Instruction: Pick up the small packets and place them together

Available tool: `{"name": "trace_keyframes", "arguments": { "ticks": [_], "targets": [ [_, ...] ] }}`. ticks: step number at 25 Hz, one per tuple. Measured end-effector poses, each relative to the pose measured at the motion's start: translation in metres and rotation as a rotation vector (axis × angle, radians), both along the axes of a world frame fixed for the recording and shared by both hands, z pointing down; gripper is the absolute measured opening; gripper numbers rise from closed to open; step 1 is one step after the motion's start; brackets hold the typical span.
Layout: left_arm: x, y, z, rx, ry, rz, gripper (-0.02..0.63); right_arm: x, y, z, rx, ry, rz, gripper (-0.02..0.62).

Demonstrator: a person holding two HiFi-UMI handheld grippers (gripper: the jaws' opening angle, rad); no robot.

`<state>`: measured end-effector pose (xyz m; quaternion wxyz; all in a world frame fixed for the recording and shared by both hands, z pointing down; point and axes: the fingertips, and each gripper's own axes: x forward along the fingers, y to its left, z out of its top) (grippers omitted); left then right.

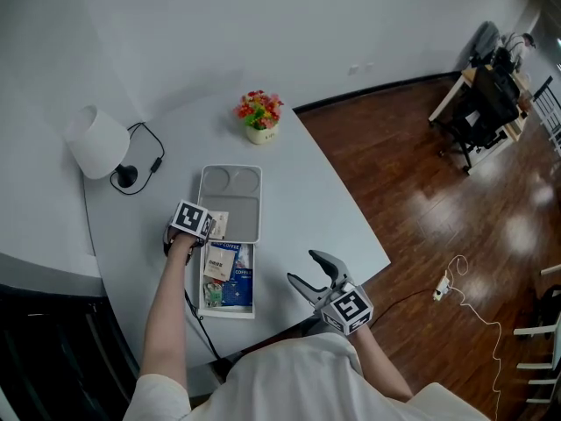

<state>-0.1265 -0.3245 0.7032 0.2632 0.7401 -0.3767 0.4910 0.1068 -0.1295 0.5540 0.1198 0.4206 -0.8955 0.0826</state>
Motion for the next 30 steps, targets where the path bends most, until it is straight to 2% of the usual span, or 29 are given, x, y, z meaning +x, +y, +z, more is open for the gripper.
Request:
{"name": "trace_keyframes", "arguments": {
  "ticks": [3, 6, 8, 9, 12, 15, 21, 26, 30],
  "targets": [
    [0.000, 0.001, 0.000, 0.005, 0.003, -0.012, 0.262, -0.002, -0.002, 0.000, -0.001, 0.000, -0.002, 0.290],
    [0.002, 0.000, -0.008, 0.056, 0.056, -0.044, 0.475, -0.010, -0.004, -0.002, 0.005, -0.005, -0.018, 0.290],
    [0.001, -0.003, -0.021, 0.124, 0.100, -0.078, 0.501, -0.016, -0.005, -0.004, 0.014, -0.009, -0.037, 0.290],
    [0.000, -0.005, -0.029, 0.165, 0.131, -0.102, 0.547, -0.020, -0.005, -0.006, 0.017, -0.012, -0.045, 0.290],
    [-0.005, -0.010, -0.064, 0.331, 0.250, -0.189, 0.601, -0.032, -0.004, -0.008, 0.021, -0.022, -0.068, 0.290],
    [-0.010, -0.002, -0.096, 0.447, 0.317, -0.210, 0.601, -0.044, -0.002, -0.009, 0.033, -0.025, -0.100, 0.290],
    [-0.011, 0.040, -0.139, 0.552, 0.467, -0.219, 0.598, -0.066, 0.001, -0.018, 0.045, -0.065, -0.139, 0.290],
    [-0.017, 0.076, -0.173, 0.665, 0.486, -0.224, 0.594, -0.077, -0.005, -0.035, 0.089, -0.081, -0.160, 0.290],
    [-0.018, 0.108, -0.204, 0.745, 0.536, -0.249, 0.594, -0.076, -0.013, -0.053, 0.126, -0.128, -0.129, 0.290]
  ]
}}
